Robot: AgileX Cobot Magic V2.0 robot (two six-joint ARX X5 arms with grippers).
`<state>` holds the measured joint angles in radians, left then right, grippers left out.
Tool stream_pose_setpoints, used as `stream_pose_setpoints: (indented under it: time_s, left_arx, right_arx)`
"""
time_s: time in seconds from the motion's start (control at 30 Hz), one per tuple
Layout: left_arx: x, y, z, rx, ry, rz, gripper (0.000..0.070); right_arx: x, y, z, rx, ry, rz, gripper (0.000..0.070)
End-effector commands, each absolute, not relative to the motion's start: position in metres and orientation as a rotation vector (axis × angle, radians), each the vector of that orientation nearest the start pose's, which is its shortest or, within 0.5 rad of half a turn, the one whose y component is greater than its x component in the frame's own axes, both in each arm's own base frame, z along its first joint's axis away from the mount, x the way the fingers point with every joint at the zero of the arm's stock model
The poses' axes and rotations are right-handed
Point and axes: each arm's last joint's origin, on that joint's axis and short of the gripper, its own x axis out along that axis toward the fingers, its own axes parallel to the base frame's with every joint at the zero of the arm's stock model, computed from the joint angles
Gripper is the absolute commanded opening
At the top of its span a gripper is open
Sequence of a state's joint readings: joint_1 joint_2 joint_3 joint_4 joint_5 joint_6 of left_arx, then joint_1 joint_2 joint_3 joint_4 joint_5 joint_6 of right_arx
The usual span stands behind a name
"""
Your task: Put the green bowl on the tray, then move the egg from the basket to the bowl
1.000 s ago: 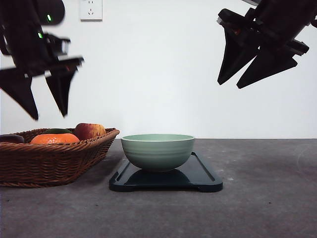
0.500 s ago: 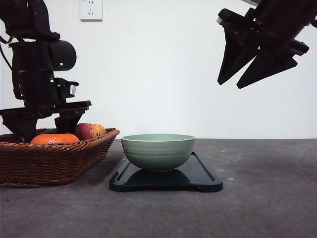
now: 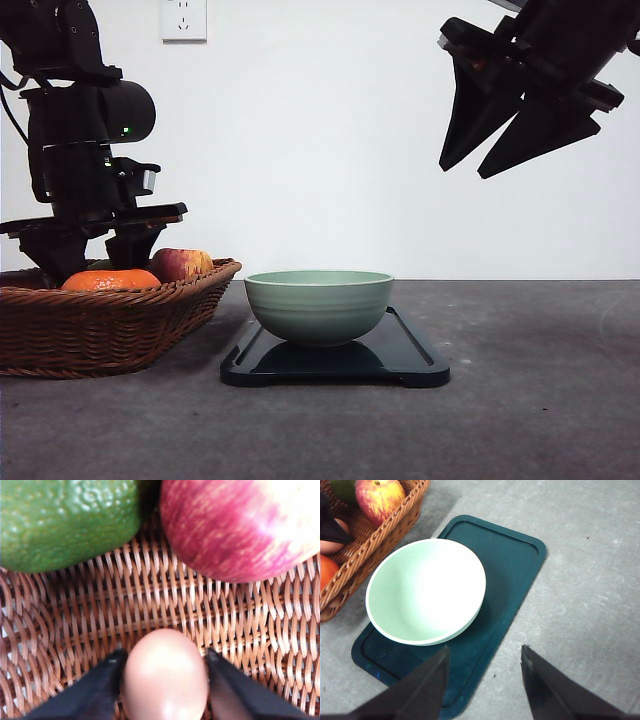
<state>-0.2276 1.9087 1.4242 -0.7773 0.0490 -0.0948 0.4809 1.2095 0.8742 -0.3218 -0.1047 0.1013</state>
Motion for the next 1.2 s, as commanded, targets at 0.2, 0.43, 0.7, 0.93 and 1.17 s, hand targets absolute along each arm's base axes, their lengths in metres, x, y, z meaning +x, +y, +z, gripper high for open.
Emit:
stream_pose_setpoints:
  time_s: [0.2,0.43,0.7,0.93,1.17]
  left_arx:
    - [0.377,-0.09,0.196,0.034,1.277,-0.175,0.0171]
    - [0.378,-0.09,0.206,0.035,1.276,-0.176,0.0172]
    - [0.376,-0.09,0.248,0.026,1.197,-0.186,0.0173]
    - [0.361,-0.102,0.288,0.017,1.093,-0.26,0.0173]
    - [0.348,-0.141,0.304,0.006,1.0,-0.459,0.0173]
  right_arx:
    - [0.226,0.123,0.27,-0.033,0.669,0.537,0.0277]
    - [0.226,0.123,0.269,-0.034,0.672,0.537,0.0277]
    - [0.226,0.123,0.269,-0.034,0.673,0.537,0.0277]
    - [0.226,0.123,0.269,-0.034,0.672,0.537,0.0277]
    - [0.226,0.123,0.269,-0.034,0.673,0.537,0.0277]
